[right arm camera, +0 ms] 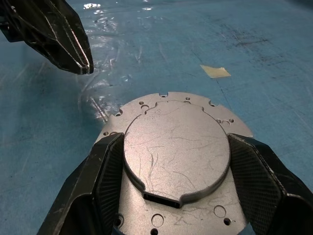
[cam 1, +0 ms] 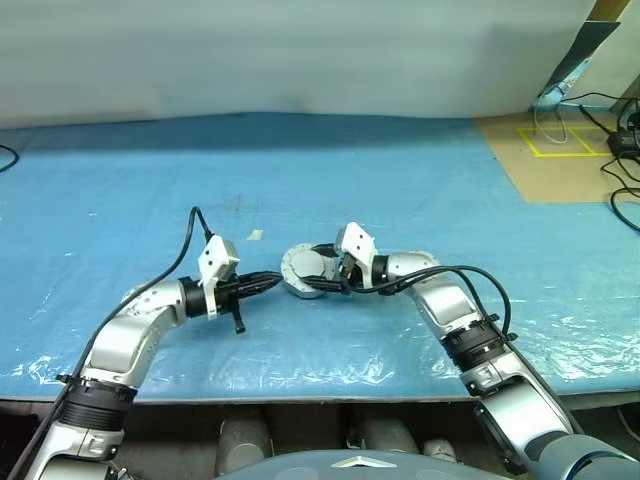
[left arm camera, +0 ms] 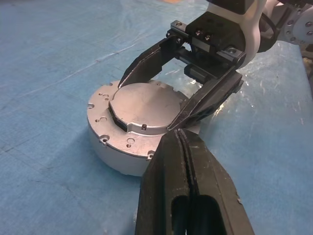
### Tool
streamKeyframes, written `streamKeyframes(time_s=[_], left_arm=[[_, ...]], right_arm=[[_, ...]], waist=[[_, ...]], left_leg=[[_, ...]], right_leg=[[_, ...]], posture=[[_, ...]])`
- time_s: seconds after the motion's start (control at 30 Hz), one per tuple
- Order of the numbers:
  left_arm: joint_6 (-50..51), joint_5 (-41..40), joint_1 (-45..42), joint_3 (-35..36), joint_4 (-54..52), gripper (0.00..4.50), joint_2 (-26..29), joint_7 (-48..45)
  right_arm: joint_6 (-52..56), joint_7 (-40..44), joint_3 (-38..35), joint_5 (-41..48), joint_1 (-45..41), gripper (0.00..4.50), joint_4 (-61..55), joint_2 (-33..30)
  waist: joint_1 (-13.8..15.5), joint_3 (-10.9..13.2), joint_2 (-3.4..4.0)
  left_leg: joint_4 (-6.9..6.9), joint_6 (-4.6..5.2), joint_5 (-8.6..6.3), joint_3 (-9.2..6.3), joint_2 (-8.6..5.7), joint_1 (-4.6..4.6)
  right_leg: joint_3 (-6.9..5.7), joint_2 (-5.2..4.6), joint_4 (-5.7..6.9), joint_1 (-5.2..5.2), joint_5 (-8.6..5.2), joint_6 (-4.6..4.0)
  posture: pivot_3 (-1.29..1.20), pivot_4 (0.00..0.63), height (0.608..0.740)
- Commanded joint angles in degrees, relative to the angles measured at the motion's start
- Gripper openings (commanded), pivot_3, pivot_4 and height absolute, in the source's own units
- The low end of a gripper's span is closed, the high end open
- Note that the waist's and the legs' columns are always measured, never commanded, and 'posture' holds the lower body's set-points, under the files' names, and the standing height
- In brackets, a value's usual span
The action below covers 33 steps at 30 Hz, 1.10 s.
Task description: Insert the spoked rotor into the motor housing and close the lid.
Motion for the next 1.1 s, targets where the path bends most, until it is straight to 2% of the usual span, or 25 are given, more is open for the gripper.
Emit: streamKeyframes(time_s=[0.03,0.27,0.53,0.7,1.03,1.1], left_arm=[[-2.0,2.2,-4.1,1.3,1.8,0.00,-1.6,4.3],[-3.2,4.6,-8.6,-0.5,5.7,0.00,-5.6,6.5],[-10.1,11.8,-10.0,-4.2,15.6,0.00,-6.4,6.7],[-11.0,9.6,-9.4,-4.5,15.7,0.00,-8.6,3.7],[-14.2,13.5,-9.4,-7.1,19.2,0.00,-8.4,1.4],[-14.5,13.5,-9.4,-7.0,19.4,0.00,-8.5,1.3]], right_arm=[[3.5,-1.0,3.2,-5.3,3.5,2.95,9.0,-1.8],[4.0,0.2,1.3,-3.6,3.4,2.95,7.7,-2.3],[3.6,0.3,0.2,-3.6,3.7,2.95,7.6,-2.4],[3.1,0.8,-0.3,-3.7,4.4,2.95,7.0,-3.1],[3.9,1.4,-2.0,-2.3,3.6,2.95,4.8,-3.8],[3.4,1.9,-2.6,-1.5,3.5,3.69,3.3,-3.7]], waist=[[0.1,0.0,-0.03],[0.2,-0.1,-0.09],[0.4,-0.2,-0.15],[0.4,-0.3,-0.02],[0.6,-0.4,0.08],[0.7,-0.4,0.11]], left_leg=[[-0.11,0.00,0.00,0.00,-0.02,0.06],[-0.17,0.00,0.00,0.00,-0.06,0.13],[-0.31,0.00,0.00,0.03,-0.06,-0.01],[-0.35,0.00,0.00,0.03,-0.06,-0.12],[-0.44,0.00,0.00,0.02,-0.06,-0.26],[-0.45,0.00,0.00,0.02,-0.06,-0.29]], right_leg=[[0.02,0.00,-0.06,0.01,0.00,0.00],[0.12,-0.01,-0.14,0.02,-0.01,0.01],[0.10,-0.01,-0.19,-0.07,-0.01,0.01],[0.09,-0.02,-0.46,-0.04,-0.01,0.01],[0.04,-0.05,-0.92,0.09,0.00,0.02],[0.04,-0.05,-0.92,0.08,0.00,0.02]], posture=[[0.00,0.150,0.740],[0.00,0.150,0.740],[0.00,0.150,0.740],[0.00,0.150,0.740],[0.00,0.150,0.740],[0.00,0.150,0.740]])
